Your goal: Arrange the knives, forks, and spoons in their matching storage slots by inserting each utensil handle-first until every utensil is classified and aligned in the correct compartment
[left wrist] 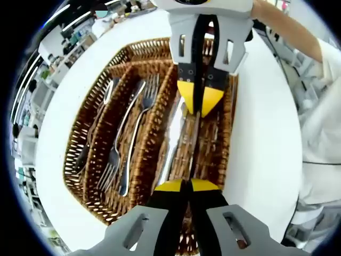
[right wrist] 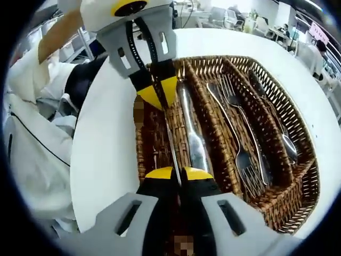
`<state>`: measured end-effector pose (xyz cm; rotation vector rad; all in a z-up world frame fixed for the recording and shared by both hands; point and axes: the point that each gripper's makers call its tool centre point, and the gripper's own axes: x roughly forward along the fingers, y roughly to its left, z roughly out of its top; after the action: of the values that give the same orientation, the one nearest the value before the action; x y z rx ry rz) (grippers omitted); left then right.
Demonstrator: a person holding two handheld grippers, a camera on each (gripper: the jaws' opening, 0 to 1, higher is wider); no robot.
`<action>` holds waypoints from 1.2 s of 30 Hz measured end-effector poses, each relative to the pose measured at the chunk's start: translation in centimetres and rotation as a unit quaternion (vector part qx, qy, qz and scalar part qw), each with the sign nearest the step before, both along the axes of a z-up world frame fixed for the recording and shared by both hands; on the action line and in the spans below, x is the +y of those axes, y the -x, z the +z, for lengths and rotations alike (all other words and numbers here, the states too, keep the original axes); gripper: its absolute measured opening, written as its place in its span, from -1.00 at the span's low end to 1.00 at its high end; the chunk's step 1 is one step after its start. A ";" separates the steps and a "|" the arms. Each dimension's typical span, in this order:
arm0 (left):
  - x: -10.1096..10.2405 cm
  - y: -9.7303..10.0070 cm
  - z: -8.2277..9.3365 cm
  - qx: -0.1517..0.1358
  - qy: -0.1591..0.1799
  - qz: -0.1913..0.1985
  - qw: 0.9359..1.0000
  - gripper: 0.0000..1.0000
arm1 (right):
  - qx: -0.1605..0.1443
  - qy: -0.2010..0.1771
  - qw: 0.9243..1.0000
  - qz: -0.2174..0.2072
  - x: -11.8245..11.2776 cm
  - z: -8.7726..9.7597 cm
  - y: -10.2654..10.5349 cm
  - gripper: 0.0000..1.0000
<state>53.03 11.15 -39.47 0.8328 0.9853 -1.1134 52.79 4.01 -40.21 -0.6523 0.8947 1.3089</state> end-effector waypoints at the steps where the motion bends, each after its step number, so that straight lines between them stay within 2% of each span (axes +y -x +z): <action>1: -0.1 0.0 -0.2 0.005 -0.001 0.000 1.000 -0.96 | 0.004 0.001 1.000 -0.003 -0.1 -0.1 0.1 -0.90; 6: -0.1 0.0 -1.1 0.021 -0.005 0.001 1.000 -0.96 | 0.015 0.004 1.000 -0.007 -0.4 -0.4 0.2 -0.90; 11: -0.1 0.0 -1.0 0.028 -0.003 0.004 1.000 -0.95 | 0.025 0.013 1.000 -0.009 -0.4 -0.5 0.3 -0.88; 13: -0.1 0.0 -1.1 0.022 -0.006 -0.010 1.000 -0.95 | 0.013 0.018 1.000 0.001 -0.4 -0.5 0.4 -0.88; 18: 0.3 -0.3 -0.9 0.020 0.001 0.000 1.000 -0.91 | -0.005 0.016 1.000 0.006 -0.6 -0.5 0.1 -0.84; 22: 0.2 -0.1 -0.9 0.017 0.003 0.000 1.000 -0.88 | -0.003 0.012 1.000 -0.001 -0.6 -0.4 0.1 -0.83; 24: 0.3 -0.5 -0.6 0.001 0.009 -0.006 1.000 -0.86 | -0.003 -0.002 1.000 -0.006 -0.9 -0.2 0.0 -0.83; 27: 0.4 -0.7 -0.3 0.001 0.015 0.000 1.000 -0.83 | 0.000 -0.012 1.000 -0.013 -0.9 0.0 -0.1 -0.82; 34: 0.7 -1.1 -1.0 -0.002 0.013 0.011 1.000 -0.80 | -0.001 -0.010 1.000 -0.022 -1.2 0.0 -0.3 -0.78; 36: 0.5 -1.1 -0.7 -0.001 0.022 0.012 1.000 -0.80 | -0.002 -0.009 1.000 -0.023 -1.3 0.0 -0.3 -0.77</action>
<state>54.17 11.69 -40.16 0.7847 0.9633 -1.1099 53.14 2.72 -40.25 -0.6182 0.8888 1.2726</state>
